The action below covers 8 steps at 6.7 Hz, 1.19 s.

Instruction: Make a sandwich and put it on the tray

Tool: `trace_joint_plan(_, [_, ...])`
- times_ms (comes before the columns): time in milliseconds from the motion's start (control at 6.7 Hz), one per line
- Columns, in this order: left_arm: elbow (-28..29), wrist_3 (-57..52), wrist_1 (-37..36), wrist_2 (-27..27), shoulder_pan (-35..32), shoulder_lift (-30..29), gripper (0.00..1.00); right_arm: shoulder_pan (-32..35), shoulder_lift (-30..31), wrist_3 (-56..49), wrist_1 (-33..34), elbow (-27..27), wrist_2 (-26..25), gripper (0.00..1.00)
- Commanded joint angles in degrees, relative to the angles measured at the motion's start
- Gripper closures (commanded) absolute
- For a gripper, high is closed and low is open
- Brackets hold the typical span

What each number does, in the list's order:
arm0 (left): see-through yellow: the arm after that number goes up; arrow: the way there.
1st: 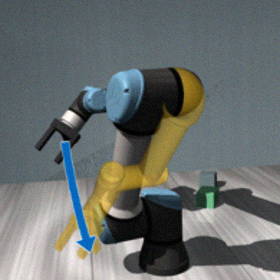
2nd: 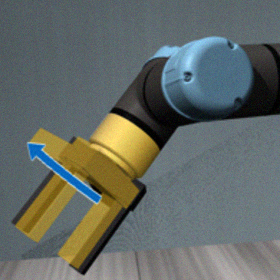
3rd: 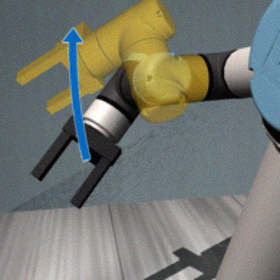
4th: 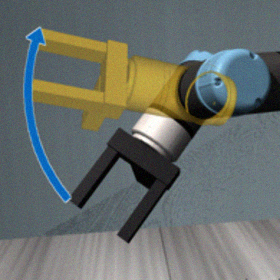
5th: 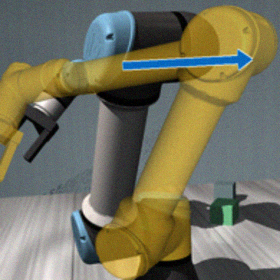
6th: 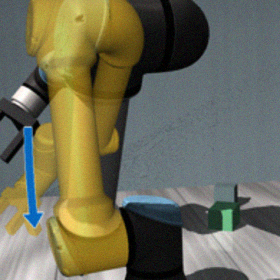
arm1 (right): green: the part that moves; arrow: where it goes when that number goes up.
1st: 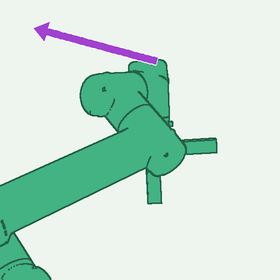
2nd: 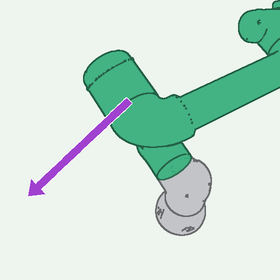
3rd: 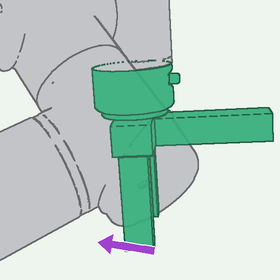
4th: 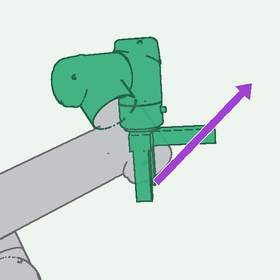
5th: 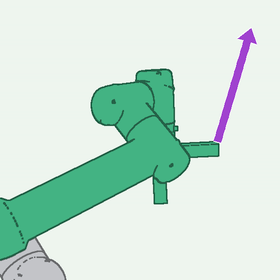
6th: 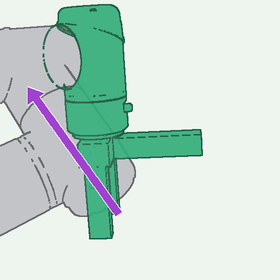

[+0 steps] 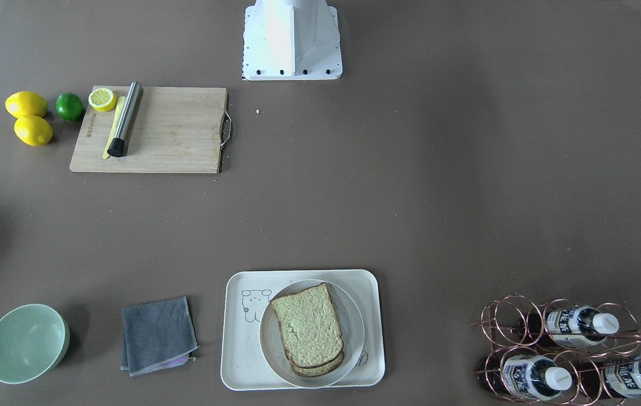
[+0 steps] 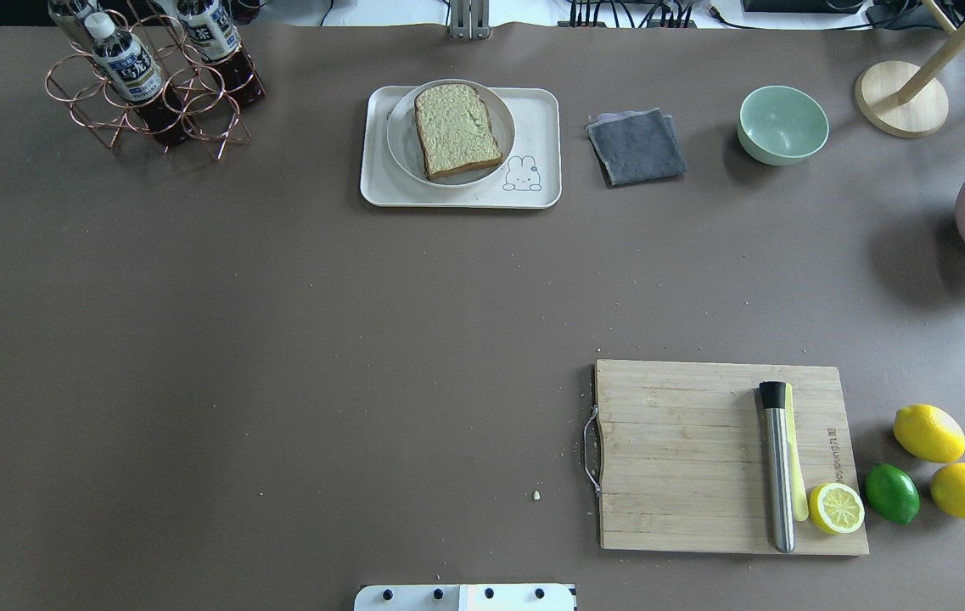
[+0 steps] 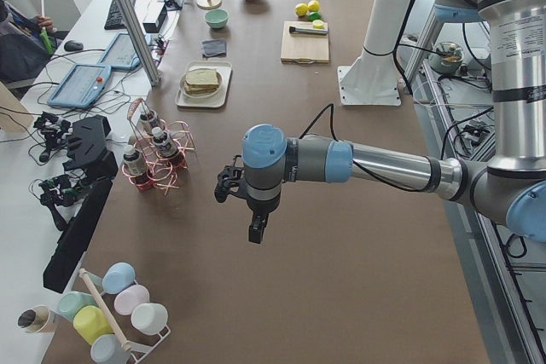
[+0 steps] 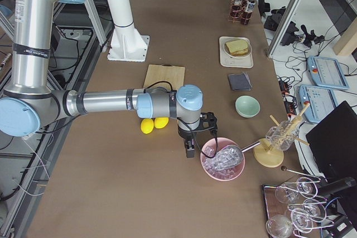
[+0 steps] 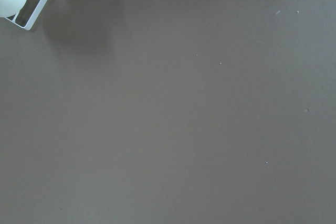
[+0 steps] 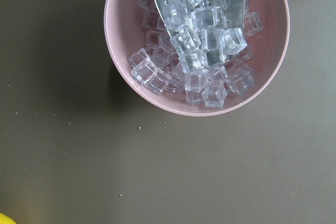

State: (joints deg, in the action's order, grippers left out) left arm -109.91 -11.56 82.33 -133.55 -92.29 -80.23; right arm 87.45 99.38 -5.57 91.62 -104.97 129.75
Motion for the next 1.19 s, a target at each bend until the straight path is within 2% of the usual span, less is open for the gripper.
trace_joint_plan(0, [-0.04, 1.18, -0.16, 0.04, 0.52, -0.1, 0.02, 0.0, 0.02, -0.05, -0.3, 0.03, 1.81, 0.0])
trace_joint_plan(299, [-0.83, 6.36, 0.02, 0.13, 2.01, -1.23, 0.02, 0.0, -0.15, 0.12, -0.39, 0.38, 1.56, 0.0])
trace_joint_plan(747, [-2.15, 8.38, -0.25, 0.22, 2.46, -3.51, 0.02, 0.0, -0.24, 0.3, -0.48, -0.14, 3.3, 0.0])
trace_joint_plan(1045, [-2.68, 9.63, -0.33, 0.04, 3.07, -4.67, 0.02, 0.09, -1.38, 1.69, -0.3, 2.04, 3.76, 0.0])
